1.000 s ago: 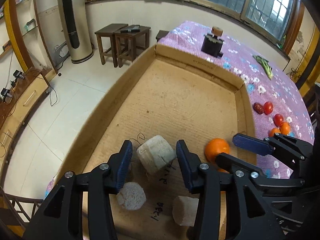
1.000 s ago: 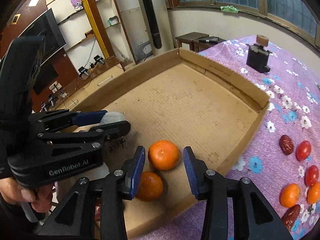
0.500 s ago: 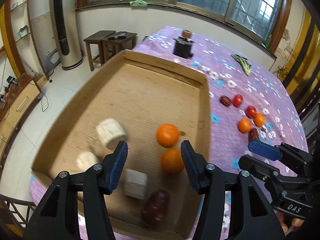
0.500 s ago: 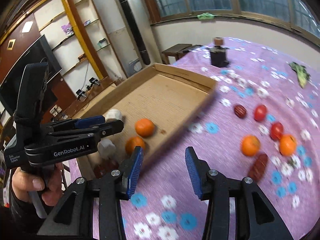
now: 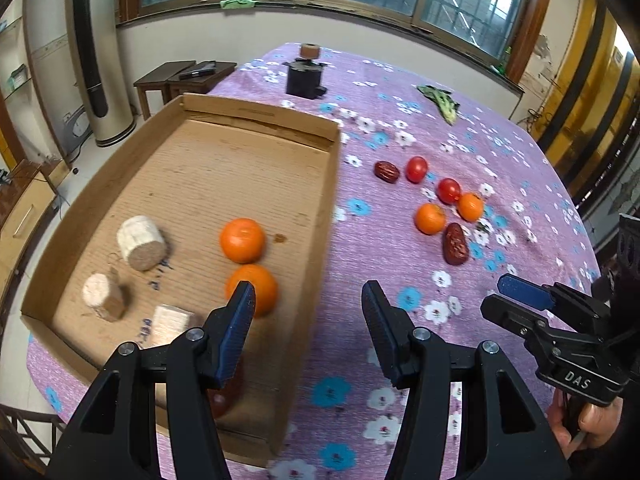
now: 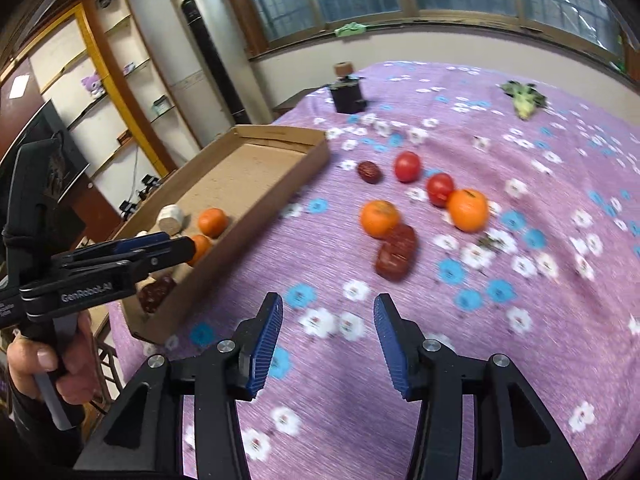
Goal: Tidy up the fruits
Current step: 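Move both grippers back to the remaining fruit on the cloth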
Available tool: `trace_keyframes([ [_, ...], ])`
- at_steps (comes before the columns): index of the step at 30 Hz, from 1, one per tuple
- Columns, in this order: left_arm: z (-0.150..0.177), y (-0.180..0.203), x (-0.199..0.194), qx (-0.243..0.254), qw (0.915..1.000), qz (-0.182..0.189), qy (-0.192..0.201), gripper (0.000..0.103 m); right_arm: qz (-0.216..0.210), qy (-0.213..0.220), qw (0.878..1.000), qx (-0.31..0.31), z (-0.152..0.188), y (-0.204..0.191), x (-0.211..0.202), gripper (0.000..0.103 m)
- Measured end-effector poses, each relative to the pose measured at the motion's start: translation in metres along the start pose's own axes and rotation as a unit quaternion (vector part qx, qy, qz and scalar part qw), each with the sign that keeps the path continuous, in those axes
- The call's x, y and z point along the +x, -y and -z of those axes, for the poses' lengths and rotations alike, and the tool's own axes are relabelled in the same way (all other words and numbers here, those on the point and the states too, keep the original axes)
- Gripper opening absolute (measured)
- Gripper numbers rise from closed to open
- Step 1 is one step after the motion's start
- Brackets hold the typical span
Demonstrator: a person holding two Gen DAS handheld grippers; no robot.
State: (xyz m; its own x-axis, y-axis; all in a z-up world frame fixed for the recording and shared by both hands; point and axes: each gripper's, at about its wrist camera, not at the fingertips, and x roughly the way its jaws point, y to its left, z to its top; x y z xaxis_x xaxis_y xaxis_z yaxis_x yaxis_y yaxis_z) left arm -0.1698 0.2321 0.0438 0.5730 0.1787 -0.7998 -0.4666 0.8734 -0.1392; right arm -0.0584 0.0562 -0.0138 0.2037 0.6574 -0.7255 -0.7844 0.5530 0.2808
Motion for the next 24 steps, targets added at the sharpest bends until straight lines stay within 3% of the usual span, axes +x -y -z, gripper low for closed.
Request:
trace_keyframes([
  [14,0.01,0.054,0.017,0.049,0.9977,0.037,-0.029,0.054,0.022,0.003,0.999,0.044,0.018,0.046,-0.013,0.05],
  [24,0.003,0.088,0.034,0.081,0.9939,0.063,-0.042,0.054,0.038,0.007,0.998,0.044,0.003,0.065,-0.006,0.05],
])
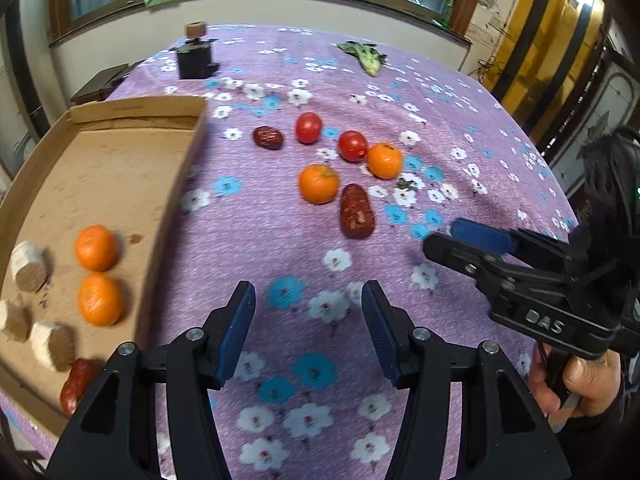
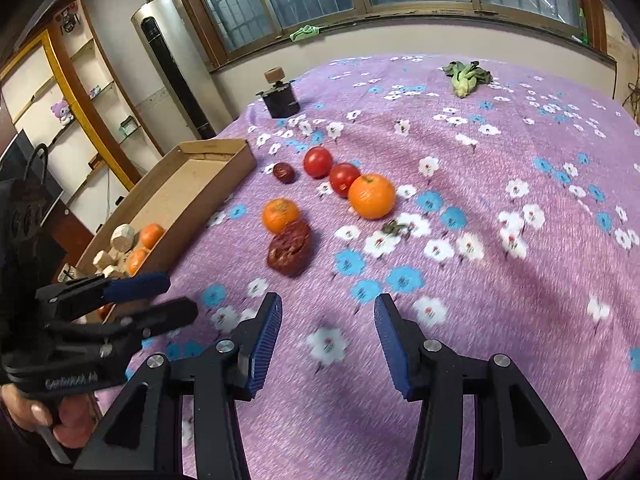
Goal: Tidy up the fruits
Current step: 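Move both grippers back to the remaining fruit on the cloth, then grasp a tangerine with the right gripper while the left grasps a large red date, then carry the tangerine and red date over the cardboard tray with both grippers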
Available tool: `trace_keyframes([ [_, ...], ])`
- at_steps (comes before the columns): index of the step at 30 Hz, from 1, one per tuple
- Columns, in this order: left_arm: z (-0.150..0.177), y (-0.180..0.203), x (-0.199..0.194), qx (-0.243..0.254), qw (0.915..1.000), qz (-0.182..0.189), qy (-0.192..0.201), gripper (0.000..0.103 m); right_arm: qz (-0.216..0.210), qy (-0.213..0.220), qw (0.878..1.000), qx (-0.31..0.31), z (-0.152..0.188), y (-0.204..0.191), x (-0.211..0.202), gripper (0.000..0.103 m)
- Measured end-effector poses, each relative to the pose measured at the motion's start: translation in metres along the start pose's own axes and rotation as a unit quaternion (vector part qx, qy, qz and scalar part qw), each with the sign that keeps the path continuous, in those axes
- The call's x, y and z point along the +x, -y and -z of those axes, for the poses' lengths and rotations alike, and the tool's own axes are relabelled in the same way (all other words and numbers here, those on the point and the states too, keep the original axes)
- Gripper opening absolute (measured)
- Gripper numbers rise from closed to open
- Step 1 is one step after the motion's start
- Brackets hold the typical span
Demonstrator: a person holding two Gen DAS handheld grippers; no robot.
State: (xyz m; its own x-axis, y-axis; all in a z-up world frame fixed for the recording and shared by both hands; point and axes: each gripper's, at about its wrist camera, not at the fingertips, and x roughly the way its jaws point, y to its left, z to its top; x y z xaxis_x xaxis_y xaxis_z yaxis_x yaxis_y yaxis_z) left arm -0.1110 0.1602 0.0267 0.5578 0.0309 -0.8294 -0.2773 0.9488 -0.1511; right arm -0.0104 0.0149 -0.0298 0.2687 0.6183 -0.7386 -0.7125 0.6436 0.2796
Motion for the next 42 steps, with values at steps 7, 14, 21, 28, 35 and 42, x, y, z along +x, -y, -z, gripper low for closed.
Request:
trace_keyframes([
  [7,-0.02,0.014,0.028,0.003,0.9993,0.034,-0.014,0.054,0.022,-0.006,1.0,-0.015,-0.028,0.013,0.024,0.05],
  [14,-0.038,0.029,0.062,0.01,0.9983,0.047,-0.033,0.054,0.03,-0.007,0.999,-0.033,-0.06,0.018,0.052,0.05],
  [21,-0.042,0.029,0.067,0.021,0.9994,0.024,-0.01,0.026,0.045,-0.02,0.997,-0.056,-0.063,0.014,0.07,0.037],
  [28,-0.03,0.017,0.047,0.01,0.9997,0.021,0.008,0.024,0.031,0.014,0.999,-0.042,-0.048,0.008,0.033,0.036],
  [35,-0.016,0.007,0.016,0.001,0.9991,0.023,0.034,0.024,0.002,0.03,0.999,-0.014,-0.026,0.0,-0.003,0.036],
  [42,-0.006,-0.005,-0.004,-0.012,0.9986,-0.008,0.05,0.024,-0.009,0.036,0.999,-0.018,-0.014,-0.018,-0.022,0.036],
])
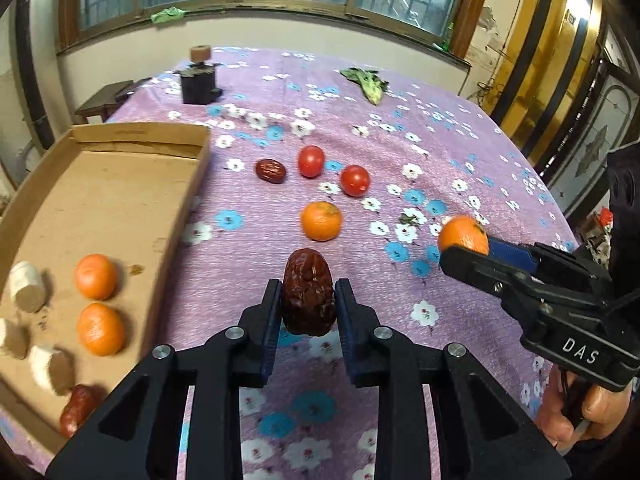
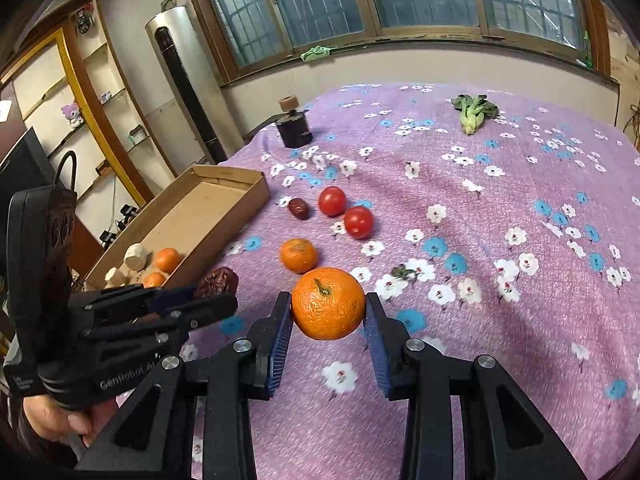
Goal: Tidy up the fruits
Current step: 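Carry the tangerine and red date over the cardboard tray with both grippers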
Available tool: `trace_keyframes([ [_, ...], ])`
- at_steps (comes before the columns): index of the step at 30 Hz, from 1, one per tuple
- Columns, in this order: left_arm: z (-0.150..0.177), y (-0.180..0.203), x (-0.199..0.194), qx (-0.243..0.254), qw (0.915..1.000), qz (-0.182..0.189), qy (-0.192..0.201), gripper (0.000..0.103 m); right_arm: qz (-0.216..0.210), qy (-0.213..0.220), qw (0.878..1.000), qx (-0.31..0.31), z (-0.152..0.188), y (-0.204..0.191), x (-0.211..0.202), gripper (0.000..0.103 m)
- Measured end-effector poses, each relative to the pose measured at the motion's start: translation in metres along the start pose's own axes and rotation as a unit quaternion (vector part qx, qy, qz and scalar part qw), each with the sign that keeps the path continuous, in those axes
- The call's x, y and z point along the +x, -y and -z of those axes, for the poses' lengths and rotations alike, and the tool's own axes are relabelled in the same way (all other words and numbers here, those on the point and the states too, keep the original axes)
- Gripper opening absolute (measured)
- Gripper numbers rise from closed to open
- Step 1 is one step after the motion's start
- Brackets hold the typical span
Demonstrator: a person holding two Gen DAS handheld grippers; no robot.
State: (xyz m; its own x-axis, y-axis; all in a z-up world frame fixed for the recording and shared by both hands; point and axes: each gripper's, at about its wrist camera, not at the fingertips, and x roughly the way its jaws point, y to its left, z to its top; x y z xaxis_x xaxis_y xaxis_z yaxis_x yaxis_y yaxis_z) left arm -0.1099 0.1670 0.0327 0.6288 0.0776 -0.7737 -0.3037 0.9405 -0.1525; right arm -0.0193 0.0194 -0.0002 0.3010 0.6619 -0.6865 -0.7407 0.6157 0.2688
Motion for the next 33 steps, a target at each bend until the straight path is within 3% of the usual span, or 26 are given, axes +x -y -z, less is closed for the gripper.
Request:
trace_keyframes([
  [33,0.017,-0.035,-0.033,-0.025,0.9991,-0.025,0.021,0.024,-0.024,-0.025,0.999,-0.038,0.01,-0.051,0.005,0.036],
])
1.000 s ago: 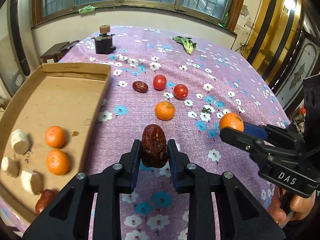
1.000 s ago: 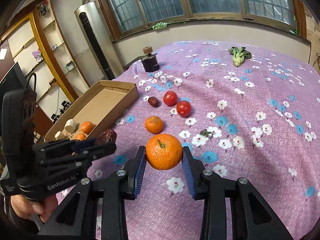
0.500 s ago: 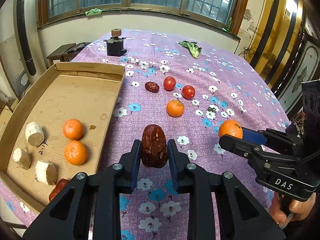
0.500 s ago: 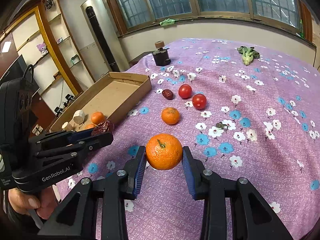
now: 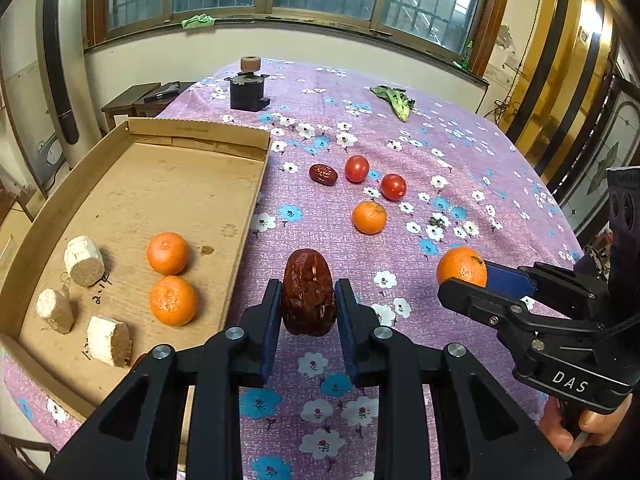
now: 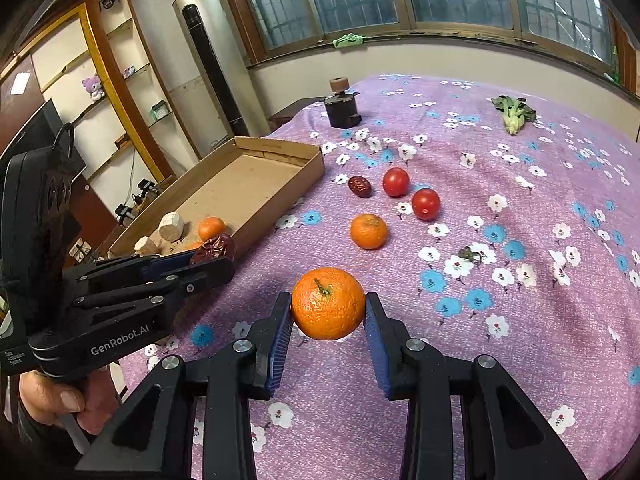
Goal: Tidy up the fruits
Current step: 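Carry the tangerine and red date over the cardboard tray with both grippers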
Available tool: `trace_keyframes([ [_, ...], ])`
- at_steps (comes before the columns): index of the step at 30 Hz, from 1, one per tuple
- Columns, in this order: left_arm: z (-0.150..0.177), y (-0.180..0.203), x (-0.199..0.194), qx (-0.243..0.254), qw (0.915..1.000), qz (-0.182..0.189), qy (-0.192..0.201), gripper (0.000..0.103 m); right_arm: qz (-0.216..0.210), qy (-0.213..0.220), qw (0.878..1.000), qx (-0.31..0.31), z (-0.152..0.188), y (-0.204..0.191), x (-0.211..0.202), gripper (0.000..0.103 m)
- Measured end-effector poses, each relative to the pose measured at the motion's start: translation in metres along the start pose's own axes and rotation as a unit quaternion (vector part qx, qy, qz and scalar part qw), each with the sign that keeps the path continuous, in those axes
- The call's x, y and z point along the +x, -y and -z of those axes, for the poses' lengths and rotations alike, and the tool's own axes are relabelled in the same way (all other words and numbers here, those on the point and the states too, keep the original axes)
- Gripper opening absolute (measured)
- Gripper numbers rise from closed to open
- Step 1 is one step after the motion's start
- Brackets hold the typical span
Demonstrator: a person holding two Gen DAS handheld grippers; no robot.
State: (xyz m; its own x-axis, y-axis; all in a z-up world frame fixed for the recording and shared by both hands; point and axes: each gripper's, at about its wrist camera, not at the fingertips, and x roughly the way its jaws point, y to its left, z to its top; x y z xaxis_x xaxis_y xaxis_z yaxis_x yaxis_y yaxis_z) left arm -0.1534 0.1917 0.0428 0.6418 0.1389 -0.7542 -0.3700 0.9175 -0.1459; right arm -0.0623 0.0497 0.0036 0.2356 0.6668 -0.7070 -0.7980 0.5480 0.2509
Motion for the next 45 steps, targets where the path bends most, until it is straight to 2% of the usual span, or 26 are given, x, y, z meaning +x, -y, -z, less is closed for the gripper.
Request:
trace_keyframes([
  [28,-0.011,-0.045,-0.002,-0.029,0.9994,-0.016,0.002,0.024,-0.026,-0.017,0.999,-0.034,-0.021,-0.039,0.031,0.036],
  [37,-0.025,-0.084,-0.007,-0.053,0.9978,-0.039,0.007,0.024,-0.042,-0.019,0.997,-0.056,-0.042,-0.06,0.052,0.036],
  [45,-0.045,-0.127,-0.001,-0.078,0.9948,-0.064,0.005,0.024,-0.062,-0.029,0.995,-0.067,-0.071,-0.082,0.087,0.036],
])
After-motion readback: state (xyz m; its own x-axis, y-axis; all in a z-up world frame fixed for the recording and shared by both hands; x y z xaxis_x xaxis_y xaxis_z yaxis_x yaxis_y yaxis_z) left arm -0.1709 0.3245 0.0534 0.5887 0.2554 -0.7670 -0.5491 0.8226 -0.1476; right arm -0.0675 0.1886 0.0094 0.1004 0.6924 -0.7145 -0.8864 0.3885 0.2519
